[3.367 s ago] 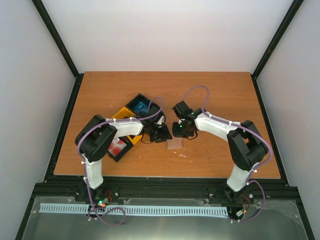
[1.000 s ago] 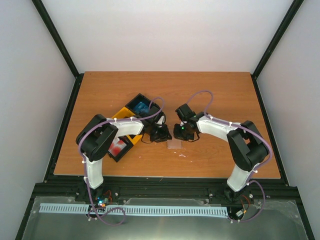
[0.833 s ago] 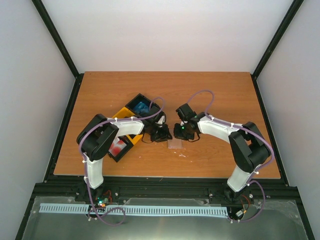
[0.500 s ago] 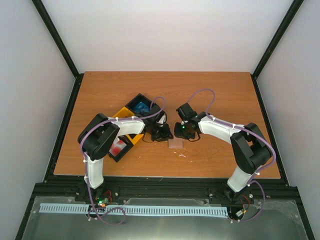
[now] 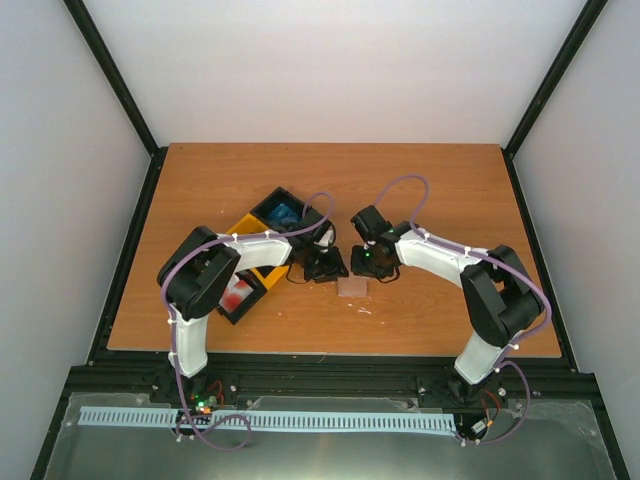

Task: Put the credit cards into the card holder
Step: Close the card holder at the center of the board.

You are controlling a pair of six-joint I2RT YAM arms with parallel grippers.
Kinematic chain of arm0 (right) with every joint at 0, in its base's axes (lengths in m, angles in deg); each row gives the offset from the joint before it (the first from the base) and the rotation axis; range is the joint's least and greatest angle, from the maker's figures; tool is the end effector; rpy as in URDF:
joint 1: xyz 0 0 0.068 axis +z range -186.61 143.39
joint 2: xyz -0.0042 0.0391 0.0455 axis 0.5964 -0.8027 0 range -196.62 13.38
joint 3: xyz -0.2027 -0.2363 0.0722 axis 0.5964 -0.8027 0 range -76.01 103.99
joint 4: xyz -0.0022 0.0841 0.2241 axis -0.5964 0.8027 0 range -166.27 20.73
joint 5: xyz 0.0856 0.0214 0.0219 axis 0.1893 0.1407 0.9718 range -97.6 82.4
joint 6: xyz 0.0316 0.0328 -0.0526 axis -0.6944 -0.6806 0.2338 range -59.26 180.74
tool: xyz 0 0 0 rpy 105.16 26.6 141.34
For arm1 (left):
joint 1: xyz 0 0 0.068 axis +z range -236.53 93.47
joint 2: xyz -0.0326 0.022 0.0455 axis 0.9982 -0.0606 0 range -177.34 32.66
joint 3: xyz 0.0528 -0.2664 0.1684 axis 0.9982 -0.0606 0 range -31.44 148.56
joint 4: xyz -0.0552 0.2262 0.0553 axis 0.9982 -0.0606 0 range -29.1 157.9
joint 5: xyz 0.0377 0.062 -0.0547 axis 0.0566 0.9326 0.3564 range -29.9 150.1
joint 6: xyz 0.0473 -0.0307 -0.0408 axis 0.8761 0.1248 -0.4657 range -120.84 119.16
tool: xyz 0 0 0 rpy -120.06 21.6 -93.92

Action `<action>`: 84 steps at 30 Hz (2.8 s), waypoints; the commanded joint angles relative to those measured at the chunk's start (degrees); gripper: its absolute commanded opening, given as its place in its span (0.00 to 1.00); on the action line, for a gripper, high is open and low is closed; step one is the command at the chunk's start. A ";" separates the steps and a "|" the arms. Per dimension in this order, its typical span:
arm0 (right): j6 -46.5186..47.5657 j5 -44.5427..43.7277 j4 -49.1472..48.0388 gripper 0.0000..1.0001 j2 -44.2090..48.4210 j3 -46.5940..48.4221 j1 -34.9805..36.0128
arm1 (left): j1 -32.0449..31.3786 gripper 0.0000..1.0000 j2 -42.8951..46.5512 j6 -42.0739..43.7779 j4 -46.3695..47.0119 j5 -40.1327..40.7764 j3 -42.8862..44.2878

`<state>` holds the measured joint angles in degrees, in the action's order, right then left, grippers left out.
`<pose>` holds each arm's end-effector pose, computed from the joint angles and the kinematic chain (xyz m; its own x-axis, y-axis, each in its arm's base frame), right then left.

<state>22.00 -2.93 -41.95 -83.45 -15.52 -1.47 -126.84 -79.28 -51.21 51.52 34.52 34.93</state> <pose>0.2541 0.1846 0.2176 -0.9746 0.0767 -0.2103 0.0182 0.9635 0.2670 0.2839 -0.2730 0.1766 -0.9979 -0.0644 -0.0063 -0.0475 0.7946 -0.6052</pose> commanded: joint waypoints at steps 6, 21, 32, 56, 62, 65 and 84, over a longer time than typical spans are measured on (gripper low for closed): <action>2.98 -3.90 3.86 0.36 -3.68 4.96 2.63 | -0.47 0.32 -5.29 1.06 -6.15 4.81 -0.81; 0.32 1.56 -0.60 0.29 -3.71 2.01 2.67 | -0.47 0.29 -6.67 1.61 -6.91 4.51 -0.19; 1.36 -2.06 -0.10 0.29 -0.64 2.33 2.70 | -0.47 0.33 -5.87 2.11 -7.06 4.93 -0.24; 1.77 -14.94 9.71 0.27 -7.95 9.87 7.28 | 0.44 0.35 0.31 -4.25 -2.03 -0.12 -4.18; 1.57 -14.95 9.58 0.21 -8.02 9.82 7.32 | 0.94 0.35 -0.69 -5.08 -0.58 -2.28 -4.66; 1.59 -15.08 9.62 0.16 -7.95 9.91 7.32 | 1.03 0.35 -0.87 -5.18 -0.50 -2.37 -4.60; 2.31 -18.61 11.60 0.31 -8.57 10.78 8.84 | 2.74 0.35 0.82 -8.81 3.92 -6.04 -8.87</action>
<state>24.49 -19.28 -31.00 -90.93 -5.97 6.39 -125.01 -77.51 -57.30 57.14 28.64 29.81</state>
